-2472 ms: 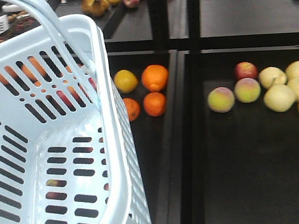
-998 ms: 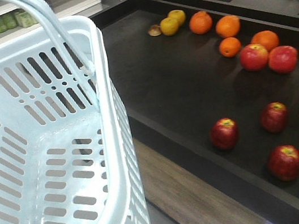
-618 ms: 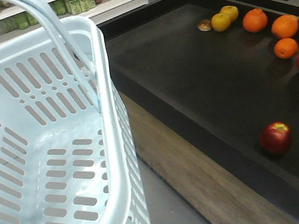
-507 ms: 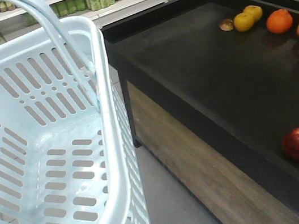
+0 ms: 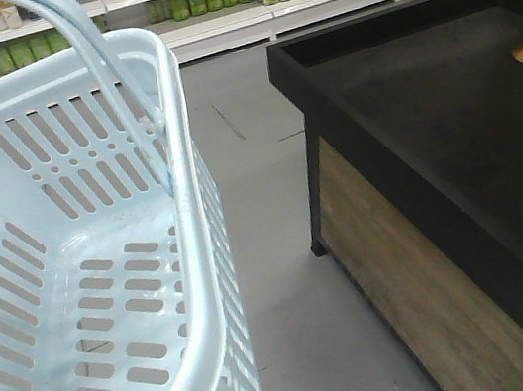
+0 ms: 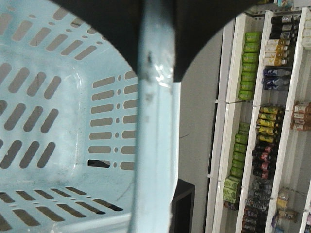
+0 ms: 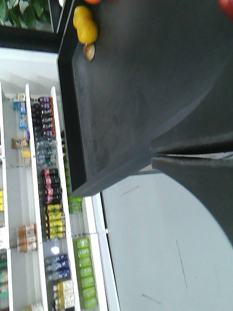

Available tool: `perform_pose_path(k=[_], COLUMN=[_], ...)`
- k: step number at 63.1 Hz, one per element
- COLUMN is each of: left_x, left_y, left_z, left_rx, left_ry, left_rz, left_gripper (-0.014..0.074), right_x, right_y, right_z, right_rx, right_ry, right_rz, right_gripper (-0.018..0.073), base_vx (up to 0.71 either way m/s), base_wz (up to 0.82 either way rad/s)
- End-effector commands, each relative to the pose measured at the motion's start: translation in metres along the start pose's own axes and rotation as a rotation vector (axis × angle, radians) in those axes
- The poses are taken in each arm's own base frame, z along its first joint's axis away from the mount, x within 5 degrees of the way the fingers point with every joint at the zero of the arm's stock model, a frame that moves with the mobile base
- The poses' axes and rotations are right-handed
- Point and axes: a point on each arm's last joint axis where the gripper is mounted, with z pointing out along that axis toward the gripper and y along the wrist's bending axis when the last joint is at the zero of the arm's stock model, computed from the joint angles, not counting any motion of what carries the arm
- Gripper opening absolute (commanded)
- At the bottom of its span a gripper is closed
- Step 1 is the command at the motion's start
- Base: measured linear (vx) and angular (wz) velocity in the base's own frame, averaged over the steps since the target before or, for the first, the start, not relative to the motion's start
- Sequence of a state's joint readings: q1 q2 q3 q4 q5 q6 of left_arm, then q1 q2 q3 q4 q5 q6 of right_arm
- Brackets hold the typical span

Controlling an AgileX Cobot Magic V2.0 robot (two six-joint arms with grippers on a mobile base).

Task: Pick three apples into basket with both arms
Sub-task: 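Drive the base away from the bin carrying the basket, then drive the base along the aisle holding the basket in the left gripper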

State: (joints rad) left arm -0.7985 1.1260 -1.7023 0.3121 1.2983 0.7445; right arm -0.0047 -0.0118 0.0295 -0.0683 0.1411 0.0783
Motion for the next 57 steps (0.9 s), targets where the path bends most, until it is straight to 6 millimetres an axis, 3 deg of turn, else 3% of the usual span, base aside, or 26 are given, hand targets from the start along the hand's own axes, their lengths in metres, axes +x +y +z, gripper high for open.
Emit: perform_pose_path(k=[1,57], left_x=[-0.0024,-0.0024], left_y=[0.0078,0.0078], left_z=[-0.0119,-0.0119], left_rx=[-0.070,-0.070], left_ry=[-0.057,-0.057], left_rz=[-0.015,-0.015], left_gripper=[-0.0006,-0.0006], right_x=[-0.0033,-0.0033], right_y=[0.0002,0.0002], right_z=[-0.0004,-0.0004], right_rx=[-0.001,-0.001], right_ry=[-0.076,-0.076], right_rz=[-0.010,-0.010], right_gripper=[-0.0009,-0.0009], base_vx=[0.09,0.07], base_wz=[0.32,0.24])
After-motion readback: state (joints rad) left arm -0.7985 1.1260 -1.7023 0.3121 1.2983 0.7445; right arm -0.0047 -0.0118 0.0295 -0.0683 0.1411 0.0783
